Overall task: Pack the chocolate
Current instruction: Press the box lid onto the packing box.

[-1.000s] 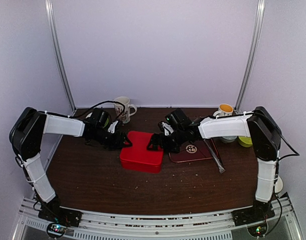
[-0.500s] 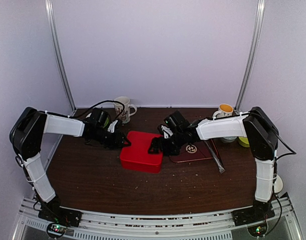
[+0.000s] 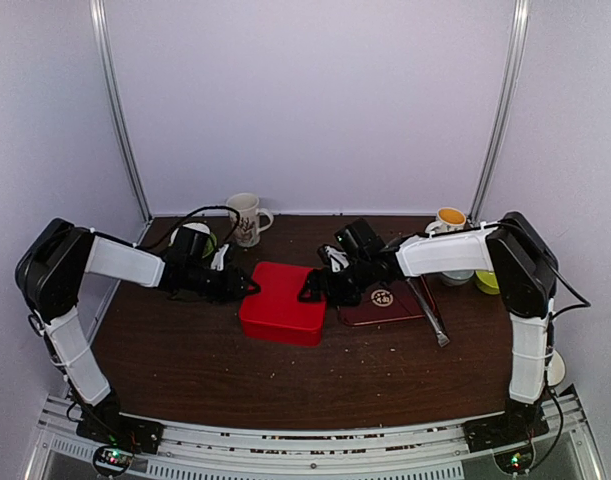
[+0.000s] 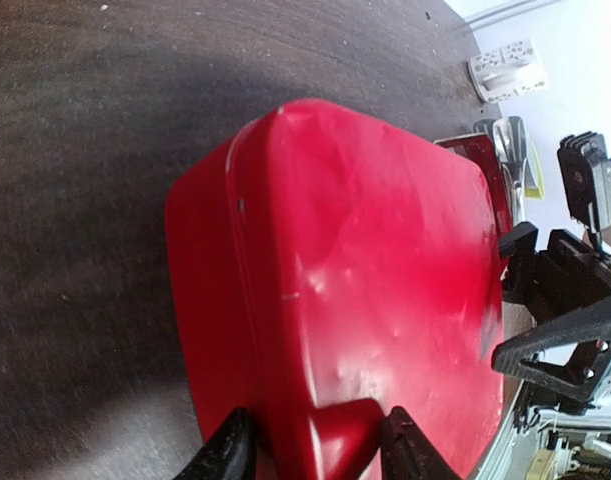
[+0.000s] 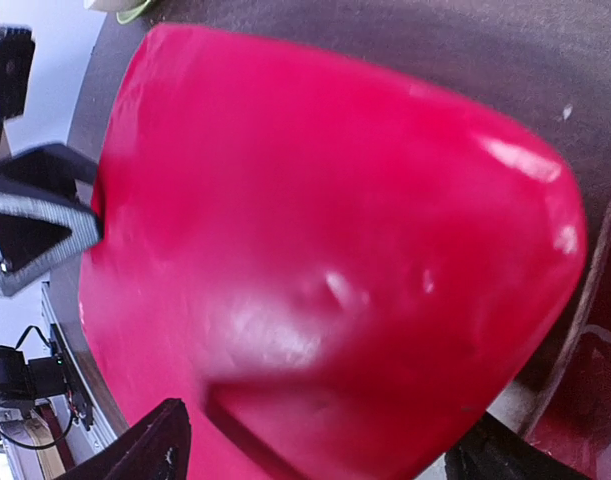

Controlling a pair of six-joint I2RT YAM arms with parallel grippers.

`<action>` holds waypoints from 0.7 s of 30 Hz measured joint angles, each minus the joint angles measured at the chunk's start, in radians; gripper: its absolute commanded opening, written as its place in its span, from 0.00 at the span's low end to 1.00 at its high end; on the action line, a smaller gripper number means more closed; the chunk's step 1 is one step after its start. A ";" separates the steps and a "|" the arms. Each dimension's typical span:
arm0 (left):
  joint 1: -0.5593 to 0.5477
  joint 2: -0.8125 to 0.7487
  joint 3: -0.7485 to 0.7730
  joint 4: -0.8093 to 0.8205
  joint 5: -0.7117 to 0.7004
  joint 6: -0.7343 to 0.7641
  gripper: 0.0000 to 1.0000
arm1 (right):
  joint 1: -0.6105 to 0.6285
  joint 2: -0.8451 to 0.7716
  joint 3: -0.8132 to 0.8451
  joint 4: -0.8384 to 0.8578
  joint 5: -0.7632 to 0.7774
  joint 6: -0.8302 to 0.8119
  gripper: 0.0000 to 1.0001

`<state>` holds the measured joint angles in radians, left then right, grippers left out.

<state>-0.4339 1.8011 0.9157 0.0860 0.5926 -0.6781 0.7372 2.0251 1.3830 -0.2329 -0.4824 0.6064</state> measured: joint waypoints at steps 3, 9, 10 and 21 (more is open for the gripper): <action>-0.032 -0.029 -0.036 0.028 -0.034 -0.056 0.42 | -0.016 0.000 0.007 -0.005 -0.019 -0.029 0.88; -0.160 -0.101 -0.099 0.025 -0.092 -0.184 0.42 | -0.060 0.000 0.027 -0.040 -0.031 -0.096 0.88; -0.179 -0.113 -0.106 0.013 -0.097 -0.203 0.42 | -0.064 0.002 0.037 -0.050 -0.038 -0.109 0.88; -0.159 -0.201 -0.125 -0.126 -0.121 -0.212 0.72 | -0.068 0.025 0.152 -0.124 -0.063 -0.246 0.98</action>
<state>-0.5926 1.5997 0.7910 -0.0399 0.4713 -0.8898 0.6689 2.0499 1.5352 -0.3573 -0.5457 0.3603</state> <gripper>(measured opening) 0.647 0.967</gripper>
